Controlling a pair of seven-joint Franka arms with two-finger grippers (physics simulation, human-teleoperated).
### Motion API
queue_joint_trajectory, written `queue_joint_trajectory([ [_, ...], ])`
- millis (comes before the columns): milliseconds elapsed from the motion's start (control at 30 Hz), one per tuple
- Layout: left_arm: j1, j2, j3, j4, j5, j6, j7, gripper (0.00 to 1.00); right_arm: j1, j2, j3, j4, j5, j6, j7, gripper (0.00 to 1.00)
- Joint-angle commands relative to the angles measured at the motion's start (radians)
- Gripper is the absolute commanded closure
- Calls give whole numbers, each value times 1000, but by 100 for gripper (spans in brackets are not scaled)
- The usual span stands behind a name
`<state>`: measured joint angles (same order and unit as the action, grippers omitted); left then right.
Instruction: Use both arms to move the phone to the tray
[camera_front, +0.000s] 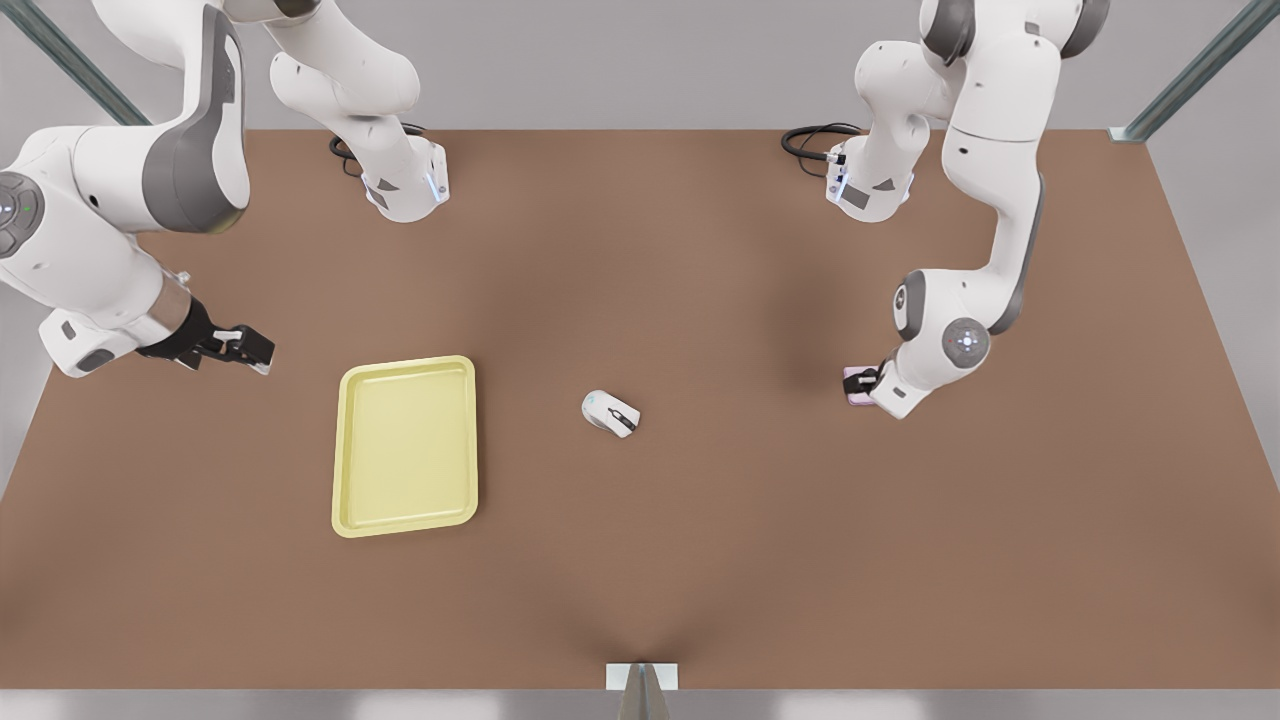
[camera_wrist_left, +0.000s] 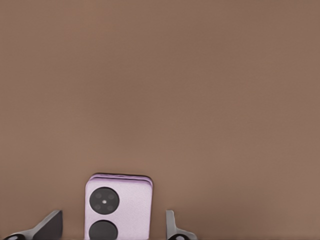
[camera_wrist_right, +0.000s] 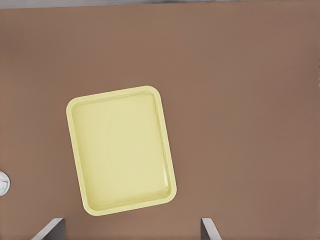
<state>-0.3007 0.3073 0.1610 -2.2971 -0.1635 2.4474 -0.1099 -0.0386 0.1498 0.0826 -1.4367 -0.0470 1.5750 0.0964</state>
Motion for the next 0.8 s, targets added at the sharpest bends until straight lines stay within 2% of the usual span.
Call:
queue_joint_trajectory([
  [0,0,3,0,-10,38,31,26,0,-1,-1,0,1,1,-3,-24,0],
  [433,0,79,0,-13,35,50,41,0,-6,8,-3,2,3,-1,-24,0],
  [767,0,81,-3,-13,27,48,39,0,-9,11,-4,2,3,-1,-24,0],
])
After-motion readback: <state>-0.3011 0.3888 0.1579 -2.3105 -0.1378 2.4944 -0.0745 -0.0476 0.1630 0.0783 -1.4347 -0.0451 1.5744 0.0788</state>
